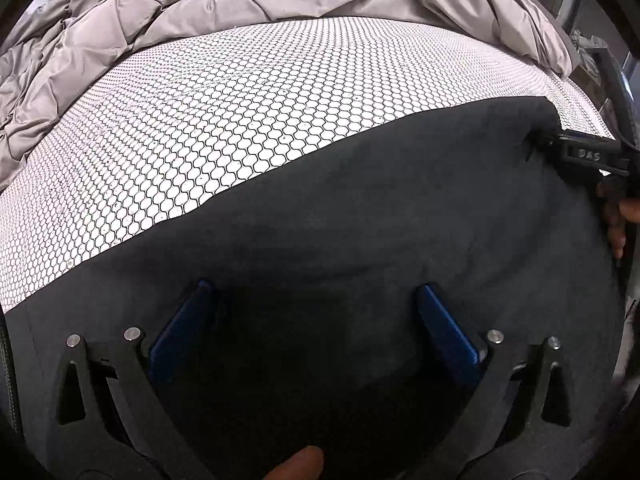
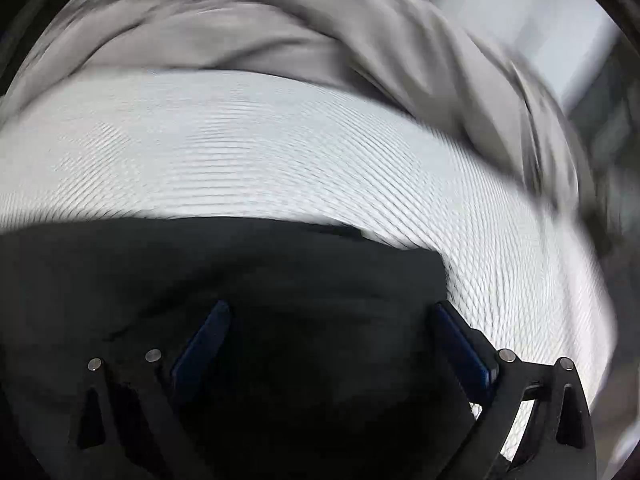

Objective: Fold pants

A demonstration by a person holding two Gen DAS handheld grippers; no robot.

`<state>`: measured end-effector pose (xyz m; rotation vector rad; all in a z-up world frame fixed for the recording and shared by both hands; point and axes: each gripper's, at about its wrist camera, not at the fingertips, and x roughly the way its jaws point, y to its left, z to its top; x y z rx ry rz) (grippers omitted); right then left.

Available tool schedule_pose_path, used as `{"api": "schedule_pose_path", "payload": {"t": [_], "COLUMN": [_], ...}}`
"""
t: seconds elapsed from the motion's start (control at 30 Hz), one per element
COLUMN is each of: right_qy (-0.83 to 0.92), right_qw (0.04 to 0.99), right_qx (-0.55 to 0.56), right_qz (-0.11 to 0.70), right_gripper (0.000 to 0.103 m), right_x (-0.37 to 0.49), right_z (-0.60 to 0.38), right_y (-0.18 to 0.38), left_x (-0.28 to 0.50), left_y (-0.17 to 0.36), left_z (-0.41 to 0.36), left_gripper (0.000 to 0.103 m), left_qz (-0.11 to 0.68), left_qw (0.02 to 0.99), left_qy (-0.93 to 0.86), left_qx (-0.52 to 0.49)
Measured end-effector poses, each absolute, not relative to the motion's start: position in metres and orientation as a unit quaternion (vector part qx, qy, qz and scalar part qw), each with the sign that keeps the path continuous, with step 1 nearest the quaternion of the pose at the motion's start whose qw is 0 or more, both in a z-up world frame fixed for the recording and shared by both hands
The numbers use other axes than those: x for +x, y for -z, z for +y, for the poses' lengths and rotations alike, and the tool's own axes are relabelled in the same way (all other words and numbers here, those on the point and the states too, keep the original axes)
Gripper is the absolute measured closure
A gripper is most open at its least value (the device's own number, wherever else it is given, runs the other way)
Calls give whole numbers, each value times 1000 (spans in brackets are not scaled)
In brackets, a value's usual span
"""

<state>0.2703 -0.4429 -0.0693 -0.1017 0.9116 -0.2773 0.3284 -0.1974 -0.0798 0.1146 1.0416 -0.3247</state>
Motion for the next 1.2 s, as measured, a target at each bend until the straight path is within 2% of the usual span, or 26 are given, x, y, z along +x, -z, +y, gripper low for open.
{"api": "schedule_pose_path", "payload": {"t": [0.07,0.2,0.3,0.4,0.47,0.53,0.6,0.7,0.8,0.87,0.97,1.03,1.2], "right_qy": [114,115,50,-18,-25,-32,-30,70,7,-36,-132,-154,-115], "right_qw": [892,907,916,891,871,881,890,892,909,918,893,863,879], "right_qx": [-12,-80,-112,-121,-166,-163,-114,-133,-103,-111,-148,-219,-176], "right_qz": [438,397,382,437,462,443,441,427,403,379,403,427,428], "right_gripper": [2,2,2,2,3,5,4,4,4,3,3,3,5], "right_x": [266,233,209,225,230,223,222,214,189,169,158,160,156], "right_z": [-452,-417,-386,-375,-371,-383,-412,-435,-421,-396,-347,-329,-403], "right_y": [66,35,23,58,84,85,76,65,48,42,58,85,70], "left_x": [324,293,278,278,272,268,268,257,226,206,192,183,183], "left_y": [76,43,44,76,75,73,71,60,38,43,68,69,66], "left_z": [-198,-206,-234,-260,-258,-255,-254,-250,-255,-261,-266,-262,-252], "left_gripper": [1,1,1,0,0,0,0,1,1,1,1,1,1], "left_qz": [495,462,467,497,481,485,487,484,454,456,468,457,470], "left_qw": [854,865,850,833,840,840,839,845,854,849,845,851,848], "left_qy": [150,193,243,228,236,233,228,215,248,262,245,250,240], "left_qx": [58,28,35,87,81,77,81,74,54,58,80,64,58]}}
